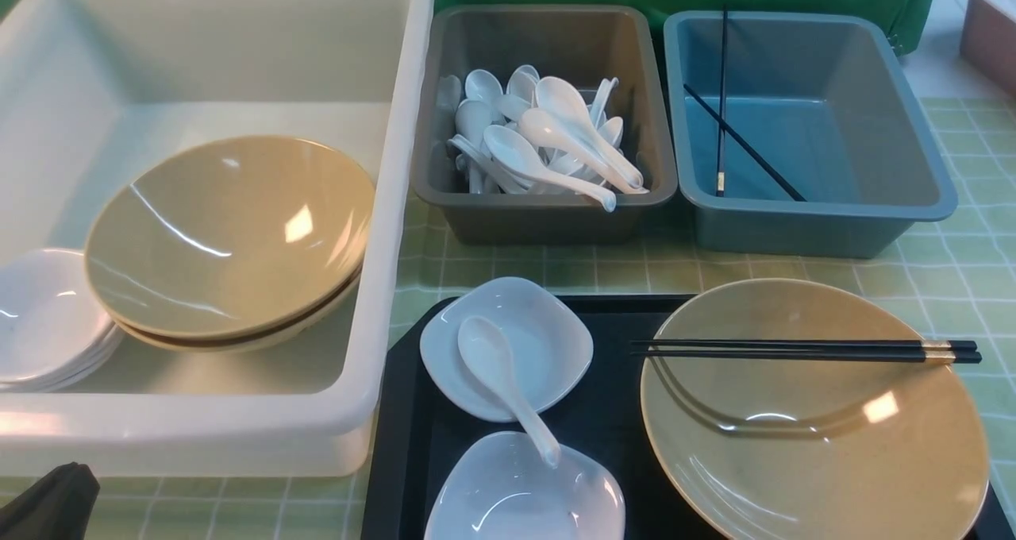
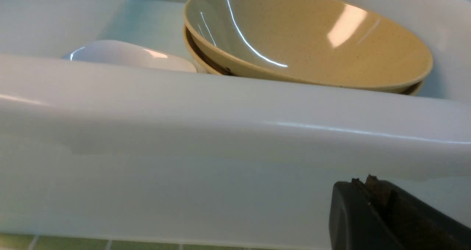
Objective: On green table put chopsticks spoon bowls plates into blue grey white boxes.
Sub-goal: 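Move the grippers toward the tableware on the black tray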
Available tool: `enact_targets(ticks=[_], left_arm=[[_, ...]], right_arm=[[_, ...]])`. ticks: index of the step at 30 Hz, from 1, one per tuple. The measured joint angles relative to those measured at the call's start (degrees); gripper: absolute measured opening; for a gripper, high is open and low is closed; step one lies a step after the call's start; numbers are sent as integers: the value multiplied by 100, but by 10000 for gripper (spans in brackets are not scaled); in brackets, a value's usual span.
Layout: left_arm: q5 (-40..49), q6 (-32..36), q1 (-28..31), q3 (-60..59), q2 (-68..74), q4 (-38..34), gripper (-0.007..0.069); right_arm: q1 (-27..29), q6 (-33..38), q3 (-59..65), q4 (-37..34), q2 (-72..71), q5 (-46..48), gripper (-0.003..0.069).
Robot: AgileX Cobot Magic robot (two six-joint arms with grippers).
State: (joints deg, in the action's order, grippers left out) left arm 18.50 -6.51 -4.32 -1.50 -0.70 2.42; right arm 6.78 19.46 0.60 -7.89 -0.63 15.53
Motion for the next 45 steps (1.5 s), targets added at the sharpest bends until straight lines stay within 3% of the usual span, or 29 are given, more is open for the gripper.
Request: enact_targets(ticks=[34, 39, 42, 45], left_arm=[[-30, 0, 0, 0, 0, 0, -1], [-639, 6, 0, -6, 0, -6, -1], [-1331, 6, 0, -6, 0, -6, -1], [-1665, 6, 0, -6, 0, -6, -1]], right_arm=[[0, 0, 0, 0, 0, 0, 237], [0, -35, 56, 0, 0, -410, 237], [0, -737, 98, -51, 0, -1214, 237], [0, -1946, 98, -133, 0, -1794, 237]])
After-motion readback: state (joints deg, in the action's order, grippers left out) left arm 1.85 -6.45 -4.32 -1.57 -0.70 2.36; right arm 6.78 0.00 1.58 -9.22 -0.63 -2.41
